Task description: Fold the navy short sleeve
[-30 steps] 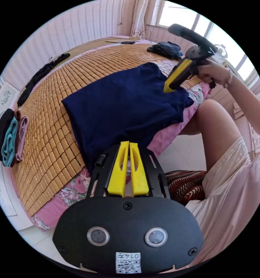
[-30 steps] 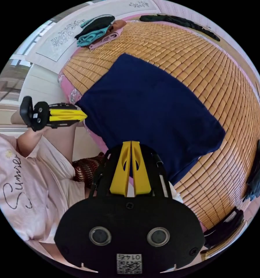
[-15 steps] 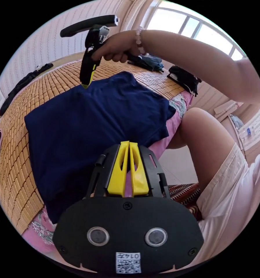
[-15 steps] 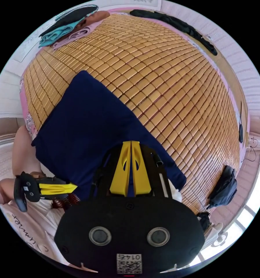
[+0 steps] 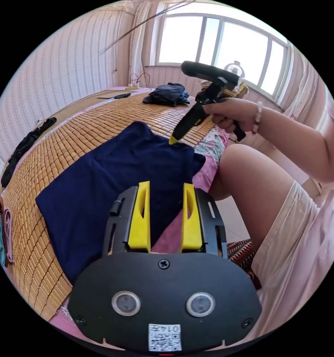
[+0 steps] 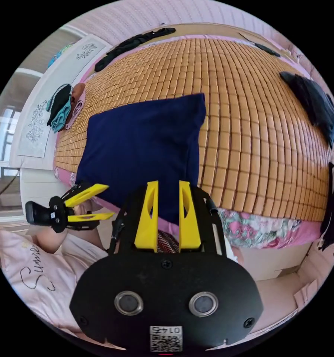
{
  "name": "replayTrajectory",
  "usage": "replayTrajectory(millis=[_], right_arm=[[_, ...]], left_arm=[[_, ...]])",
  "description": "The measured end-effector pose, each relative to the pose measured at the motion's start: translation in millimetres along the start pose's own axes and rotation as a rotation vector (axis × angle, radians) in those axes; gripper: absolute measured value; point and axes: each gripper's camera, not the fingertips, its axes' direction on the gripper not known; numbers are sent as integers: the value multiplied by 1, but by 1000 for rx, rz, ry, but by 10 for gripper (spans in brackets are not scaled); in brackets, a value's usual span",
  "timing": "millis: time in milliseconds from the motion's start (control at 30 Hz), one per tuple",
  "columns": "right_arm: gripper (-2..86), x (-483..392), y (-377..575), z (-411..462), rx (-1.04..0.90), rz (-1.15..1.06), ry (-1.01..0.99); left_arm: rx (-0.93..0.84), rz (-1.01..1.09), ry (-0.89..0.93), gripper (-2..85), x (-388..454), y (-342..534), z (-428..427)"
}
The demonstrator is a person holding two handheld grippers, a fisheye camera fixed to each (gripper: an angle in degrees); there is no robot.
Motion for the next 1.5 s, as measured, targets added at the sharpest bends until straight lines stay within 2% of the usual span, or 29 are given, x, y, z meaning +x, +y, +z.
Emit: replayTrajectory(millis=[167, 233, 333, 400, 500, 700, 833, 900, 1000, 1167, 1233, 1333, 1433, 1500], right_arm=[[84, 53, 51, -8, -69, 101, -61], [36, 68, 58, -17, -29, 124, -89], [21, 83, 69, -46, 15, 76, -209], [17, 88, 84, -78, 94, 9, -365], [22, 105, 108, -116, 203, -4, -450], [72, 197, 172, -147, 464, 274, -726], [108, 213, 180, -160, 540, 313, -733], [143, 220, 169, -154, 477, 332, -757], [146, 228, 162, -150, 447, 359, -826], [131, 244, 165, -159, 422, 431, -751], [129, 248, 170, -165, 430, 465, -781], [137, 247, 184, -191, 470, 449, -775], [166, 245, 190, -202, 424, 460, -648], [176, 246, 183, -191, 379, 482, -703]], left_arm=[[-42, 101, 72, 163, 38, -41, 40], [-80, 147, 76, 169, 55, -58, 57], [-126, 190, 70, 155, 77, -79, 82], [-179, 194, 28, 100, 86, -92, 96], [-239, 161, -24, 29, 87, -101, 96], [-269, 120, -9, 1, 94, -112, 45], [-255, 101, 14, 0, 103, -110, 18], [-245, 86, 28, 0, 107, -109, 5], [-238, 87, 59, 0, 112, -109, -8], [-195, 96, 57, -1, 108, -113, -37], [-167, 83, 55, -1, 101, -113, -49], [-125, 24, 37, -1, 82, -112, -69], [-75, -66, 63, -2, 57, -112, -86], [-51, -87, 69, -3, 45, -113, -97]])
